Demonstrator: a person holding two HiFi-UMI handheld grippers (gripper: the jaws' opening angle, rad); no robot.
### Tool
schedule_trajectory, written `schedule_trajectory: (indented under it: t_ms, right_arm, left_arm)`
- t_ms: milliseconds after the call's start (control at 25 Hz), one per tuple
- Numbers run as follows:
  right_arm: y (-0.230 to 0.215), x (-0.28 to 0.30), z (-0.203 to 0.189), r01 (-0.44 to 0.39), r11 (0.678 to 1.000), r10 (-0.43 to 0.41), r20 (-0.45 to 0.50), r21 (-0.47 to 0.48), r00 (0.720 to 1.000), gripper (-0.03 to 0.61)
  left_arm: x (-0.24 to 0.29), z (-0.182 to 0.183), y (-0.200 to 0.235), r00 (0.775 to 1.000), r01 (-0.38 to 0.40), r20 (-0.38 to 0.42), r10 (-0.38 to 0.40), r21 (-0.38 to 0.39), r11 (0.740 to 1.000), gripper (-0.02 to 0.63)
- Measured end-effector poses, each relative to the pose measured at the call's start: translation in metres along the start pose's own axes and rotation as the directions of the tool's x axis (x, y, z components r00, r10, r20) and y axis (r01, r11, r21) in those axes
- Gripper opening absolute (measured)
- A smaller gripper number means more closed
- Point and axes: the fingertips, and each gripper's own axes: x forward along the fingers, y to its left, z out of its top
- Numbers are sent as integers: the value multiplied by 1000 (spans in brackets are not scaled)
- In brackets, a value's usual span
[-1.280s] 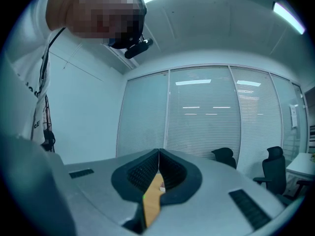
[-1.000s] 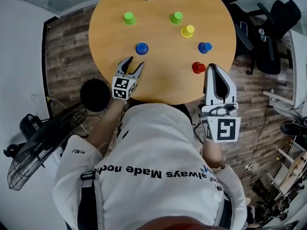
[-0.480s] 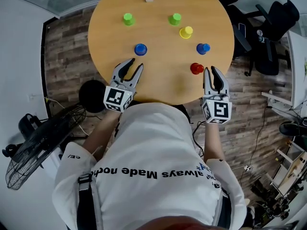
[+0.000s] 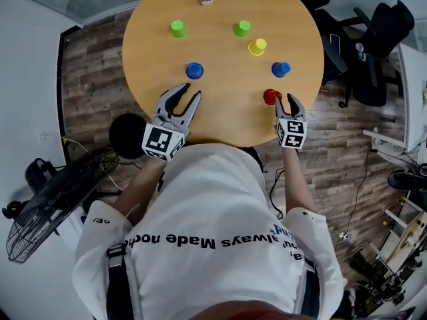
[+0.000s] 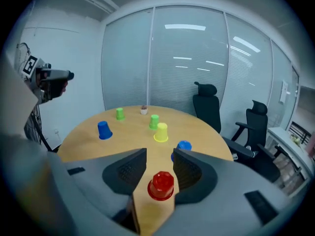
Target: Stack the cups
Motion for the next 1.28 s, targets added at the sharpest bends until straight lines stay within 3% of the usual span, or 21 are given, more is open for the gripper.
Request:
schedule_trajectory:
  t_ms: [240,480,680,800,1000,1280]
  right_arm:
    - [-9,36,-54,-5,999,11,-122,50,992,213]
    - [-6,54,-80,-5,995,23,-182,100,983,256]
    - [-7,62,-84,-4,996,23,-208,89,978,232]
    - [2,63,-68,-17,997,30,-177,71,984,229]
    - [39,83,-21,-111,994,110,-118,-2,987,227]
    - [114,120,36,-251,962,243,-86,-109,966,229]
  left_arm:
    - [-4,7,-1,1000,-4,4,4,4,1000,144]
    - [-11,9,2,1000,-21,9,21,3,1000,144]
    - [-14,8,4,1000,-31,3,31,-3,1000,144]
    - [-20,8,7,999,-41,8,41,-5,999,144]
    - [-30,10,13,996,-87,10,87,-17,996,144]
    - [-50,10,26,989,-146,14,147,-23,989,144]
